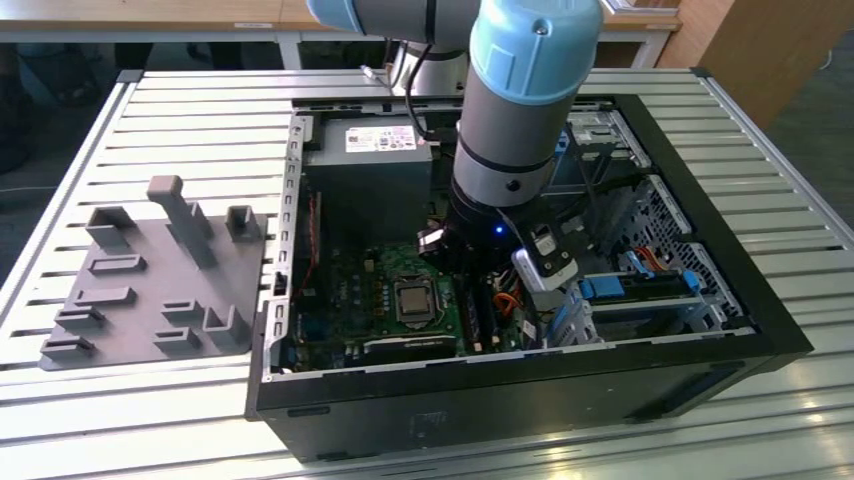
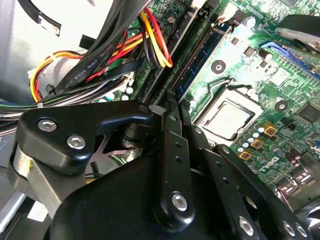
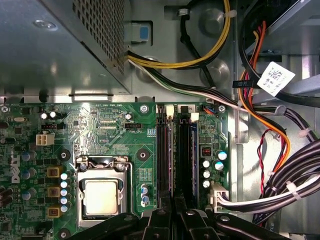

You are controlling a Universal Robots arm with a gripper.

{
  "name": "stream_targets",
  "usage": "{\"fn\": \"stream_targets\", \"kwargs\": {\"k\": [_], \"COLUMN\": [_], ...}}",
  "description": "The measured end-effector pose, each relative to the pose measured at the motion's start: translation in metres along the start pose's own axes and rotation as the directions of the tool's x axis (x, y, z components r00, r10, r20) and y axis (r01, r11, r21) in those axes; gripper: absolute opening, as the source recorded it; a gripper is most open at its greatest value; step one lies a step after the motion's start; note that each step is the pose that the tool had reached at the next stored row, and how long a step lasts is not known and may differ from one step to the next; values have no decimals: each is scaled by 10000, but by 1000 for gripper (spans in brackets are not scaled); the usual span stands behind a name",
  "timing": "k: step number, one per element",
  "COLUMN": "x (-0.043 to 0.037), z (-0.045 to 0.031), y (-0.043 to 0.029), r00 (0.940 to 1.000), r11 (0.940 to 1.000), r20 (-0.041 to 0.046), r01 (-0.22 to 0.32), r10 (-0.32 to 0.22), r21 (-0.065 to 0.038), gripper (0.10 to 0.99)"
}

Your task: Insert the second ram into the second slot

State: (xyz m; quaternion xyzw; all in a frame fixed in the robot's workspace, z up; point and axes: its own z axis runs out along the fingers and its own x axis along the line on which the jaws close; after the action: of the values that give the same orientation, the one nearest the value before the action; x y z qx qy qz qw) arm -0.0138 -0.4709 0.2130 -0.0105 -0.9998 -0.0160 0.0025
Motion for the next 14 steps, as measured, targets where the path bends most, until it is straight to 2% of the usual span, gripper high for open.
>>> {"fn": "stream_targets", "kwargs": {"k": [10,11,14], "x": [0,0,0], "z": [2,2,-4], "y": [0,0,0], "r00": [10000,10000,10000], "r11": [10000,10000,10000], "r20": [-1,0,-1], "r01": [-1,0,0], "r10": [1,0,0], "r21": [1,0,1], "gripper": [149,212,212]}}
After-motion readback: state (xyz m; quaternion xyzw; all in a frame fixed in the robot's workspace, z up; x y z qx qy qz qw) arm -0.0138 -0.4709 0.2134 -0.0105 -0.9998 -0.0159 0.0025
